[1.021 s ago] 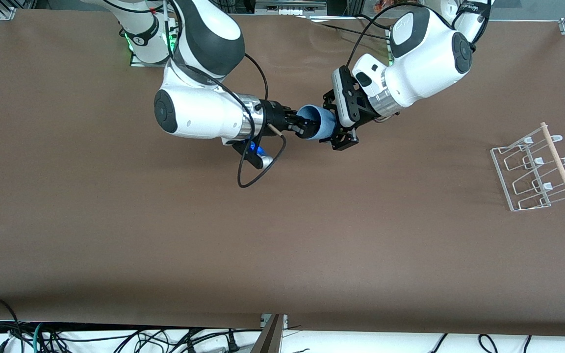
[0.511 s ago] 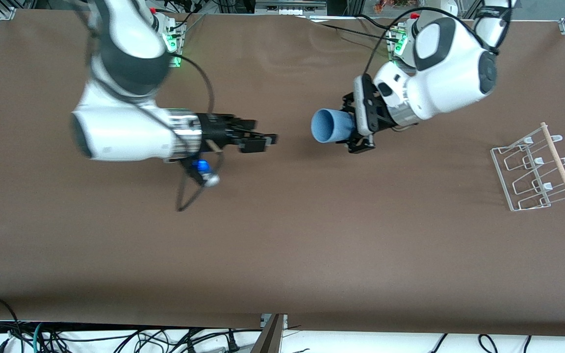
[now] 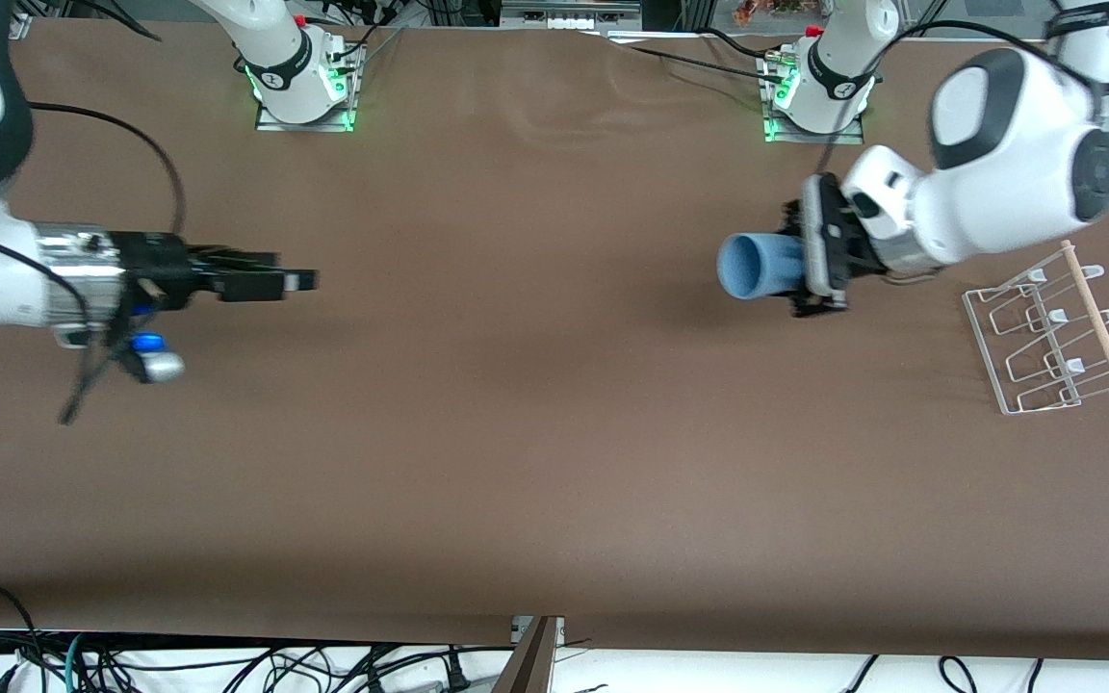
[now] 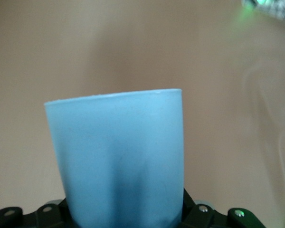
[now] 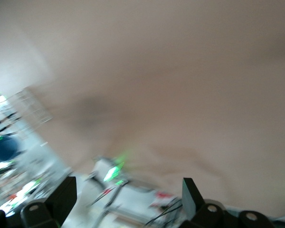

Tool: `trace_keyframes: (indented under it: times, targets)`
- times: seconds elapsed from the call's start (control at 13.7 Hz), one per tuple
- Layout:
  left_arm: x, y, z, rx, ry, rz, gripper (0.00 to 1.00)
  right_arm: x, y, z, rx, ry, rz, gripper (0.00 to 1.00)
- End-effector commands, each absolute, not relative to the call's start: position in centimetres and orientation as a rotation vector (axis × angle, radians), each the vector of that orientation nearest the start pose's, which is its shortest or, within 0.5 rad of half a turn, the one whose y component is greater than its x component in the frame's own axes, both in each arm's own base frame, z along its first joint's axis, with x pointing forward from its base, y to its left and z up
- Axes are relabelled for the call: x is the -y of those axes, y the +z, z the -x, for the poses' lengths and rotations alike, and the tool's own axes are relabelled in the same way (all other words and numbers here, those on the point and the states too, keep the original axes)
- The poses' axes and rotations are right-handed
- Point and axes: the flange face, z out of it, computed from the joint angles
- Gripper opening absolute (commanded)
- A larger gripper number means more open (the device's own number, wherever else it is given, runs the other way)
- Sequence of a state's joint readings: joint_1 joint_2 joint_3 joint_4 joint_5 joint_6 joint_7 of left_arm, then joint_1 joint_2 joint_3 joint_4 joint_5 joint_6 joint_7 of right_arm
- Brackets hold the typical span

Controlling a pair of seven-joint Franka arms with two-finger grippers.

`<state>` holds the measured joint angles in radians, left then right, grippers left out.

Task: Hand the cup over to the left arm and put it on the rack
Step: 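Move the cup with the left gripper over the wire rack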

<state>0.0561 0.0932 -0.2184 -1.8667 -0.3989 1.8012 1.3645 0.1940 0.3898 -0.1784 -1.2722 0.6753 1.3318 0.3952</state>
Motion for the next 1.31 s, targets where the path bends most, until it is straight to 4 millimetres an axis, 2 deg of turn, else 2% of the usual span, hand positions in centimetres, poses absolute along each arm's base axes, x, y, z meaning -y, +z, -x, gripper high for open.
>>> trace_keyframes:
  times: [0.0, 0.29, 0.44, 0.51, 0.58, 0.73, 0.8, 0.95, 1.09, 1.24]
  targets:
    - [7.4, 46.0, -56.1, -2.270, -0.033, 2.682, 0.00, -9.3, 54.3, -62.5, -0.249, 0.492, 2.686, 0.98]
    - [1.6, 46.8, -56.5, -2.118, 0.248, 2.528, 0.00, -0.8, 54.7, -63.4, -0.217, 0.335, 2.785, 0.99]
    - [-1.2, 46.8, -56.5, -1.975, 0.408, 2.446, 0.00, 0.8, 55.0, -63.4, -0.159, 0.300, 2.806, 0.99]
    - [-2.2, 46.7, -56.3, -1.930, 0.487, 2.412, 0.00, 1.0, 55.1, -63.4, -0.152, 0.283, 2.838, 0.99]
    - [-4.2, 46.4, -56.1, -1.859, 0.597, 2.379, 0.00, 0.8, 54.8, -63.5, -0.149, 0.276, 2.857, 0.99]
    - [-6.9, 45.9, -55.7, -1.712, 0.768, 2.282, 0.00, 0.0, 54.7, -62.1, -0.123, 0.216, 2.889, 0.99]
    - [-8.5, 44.7, -55.6, -1.678, 0.844, 2.238, 0.00, -1.3, 54.2, -61.4, -0.086, 0.177, 2.934, 0.99]
    - [-11.5, 42.6, -54.3, -1.595, 0.957, 2.202, 0.00, -1.7, 53.4, -60.8, -0.053, 0.102, 2.983, 0.99]
    - [-12.7, 40.5, -53.1, -1.567, 1.056, 2.078, 0.00, -0.7, 54.6, -59.1, -0.028, -0.021, 3.075, 0.99]
    - [-14.1, 38.9, -52.1, -1.561, 1.159, 1.923, 0.00, -1.0, 54.6, -58.0, -0.001, -0.078, 3.093, 0.99]
